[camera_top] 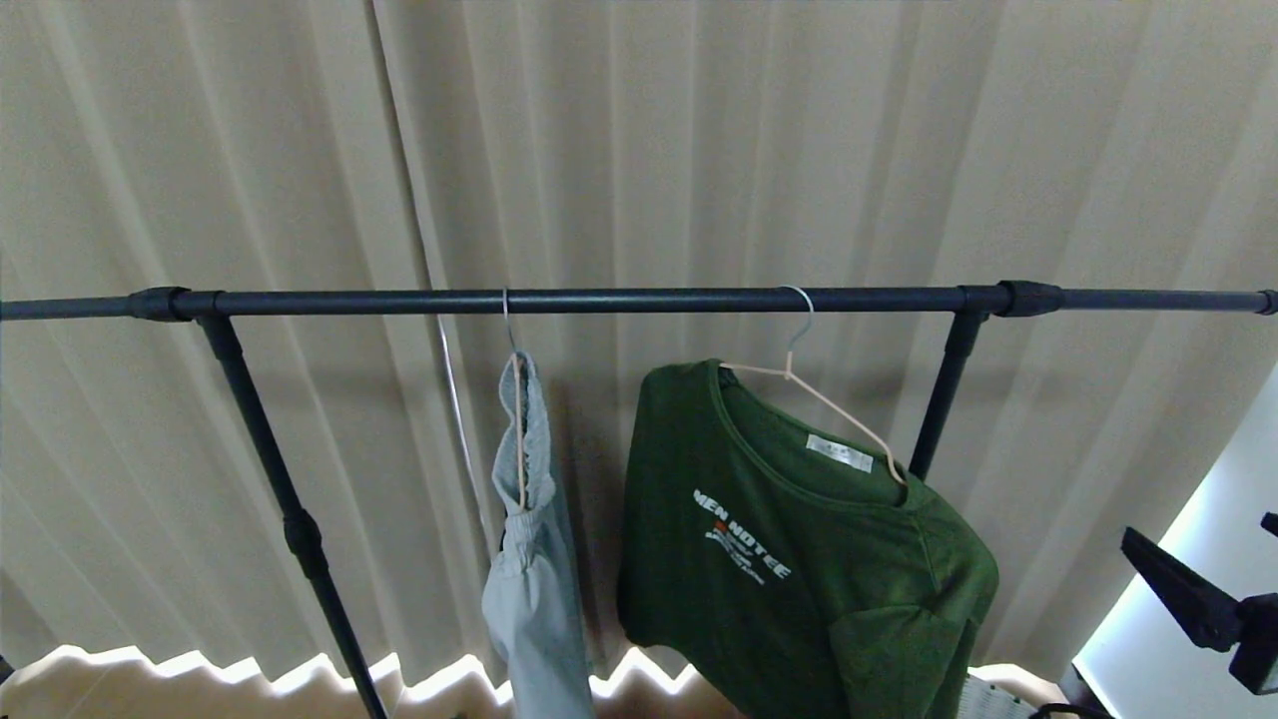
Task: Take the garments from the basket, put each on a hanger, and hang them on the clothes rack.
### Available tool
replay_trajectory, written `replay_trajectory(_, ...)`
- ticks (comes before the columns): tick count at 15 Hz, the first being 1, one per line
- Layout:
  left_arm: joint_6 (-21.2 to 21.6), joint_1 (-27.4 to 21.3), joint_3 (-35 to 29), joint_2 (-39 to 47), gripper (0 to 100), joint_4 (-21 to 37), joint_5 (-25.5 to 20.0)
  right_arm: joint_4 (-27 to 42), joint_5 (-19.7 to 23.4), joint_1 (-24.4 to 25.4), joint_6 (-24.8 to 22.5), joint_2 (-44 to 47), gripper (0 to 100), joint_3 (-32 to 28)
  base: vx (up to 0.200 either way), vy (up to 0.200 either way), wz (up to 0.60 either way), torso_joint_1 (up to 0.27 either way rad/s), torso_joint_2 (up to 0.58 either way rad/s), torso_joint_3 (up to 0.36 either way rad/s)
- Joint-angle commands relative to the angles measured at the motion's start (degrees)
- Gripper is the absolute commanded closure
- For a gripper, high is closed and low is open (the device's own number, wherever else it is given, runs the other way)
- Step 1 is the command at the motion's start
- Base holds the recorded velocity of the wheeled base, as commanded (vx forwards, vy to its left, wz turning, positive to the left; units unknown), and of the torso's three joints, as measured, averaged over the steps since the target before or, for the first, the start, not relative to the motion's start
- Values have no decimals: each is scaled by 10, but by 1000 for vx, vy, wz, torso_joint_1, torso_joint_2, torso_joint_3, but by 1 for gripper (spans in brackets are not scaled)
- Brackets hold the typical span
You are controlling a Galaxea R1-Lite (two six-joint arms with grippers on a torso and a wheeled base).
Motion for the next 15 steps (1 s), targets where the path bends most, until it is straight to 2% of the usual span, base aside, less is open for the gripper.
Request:
replay_trajectory(1,1,1,0,-121,0,71,-2,77,0,-63,0,-78,0,-15,0,0,0,0,0,0)
replay_trajectory(3,-5,20,0,-118,0,79,-1,134,0,-91,0,-119,0,-15,0,0,0,0,0,0)
replay_trajectory(5,-9,93,0,-88,0,80,-1,224,3,-102,3,-191,0,8,0,0,0,0,0,0)
replay_trajectory(6,-9,105,0,-91,0,80,-3,244,2,-102,3,-213,0,16,0,0,0,0,0,0)
replay_trajectory(8,-8,104,0,-128,0,79,-7,312,-5,-106,2,-279,0,18,0,0,0,0,0,0)
replay_trajectory(9,-4,85,0,-168,0,78,-47,377,-19,-126,-1,-328,0,14,0,0,0,0,0,0)
replay_trajectory(10,-4,80,0,-170,0,78,-58,415,-19,-140,-8,-358,0,12,0,0,0,0,0,0)
replay_trajectory(11,-3,79,0,-173,0,79,-61,429,-19,-147,-15,-374,0,11,0,0,0,0,0,0)
replay_trajectory(12,2,57,0,-170,0,79,-83,465,-19,-163,-28,-419,0,10,0,0,0,0,0,0)
replay_trajectory(14,8,39,0,-169,0,78,-136,479,-19,-179,-32,-454,0,2,0,0,0,0,0,0)
replay_trajectory(15,8,40,0,-170,0,78,-144,478,-19,-179,-34,-474,0,2,0,0,0,0,0,0)
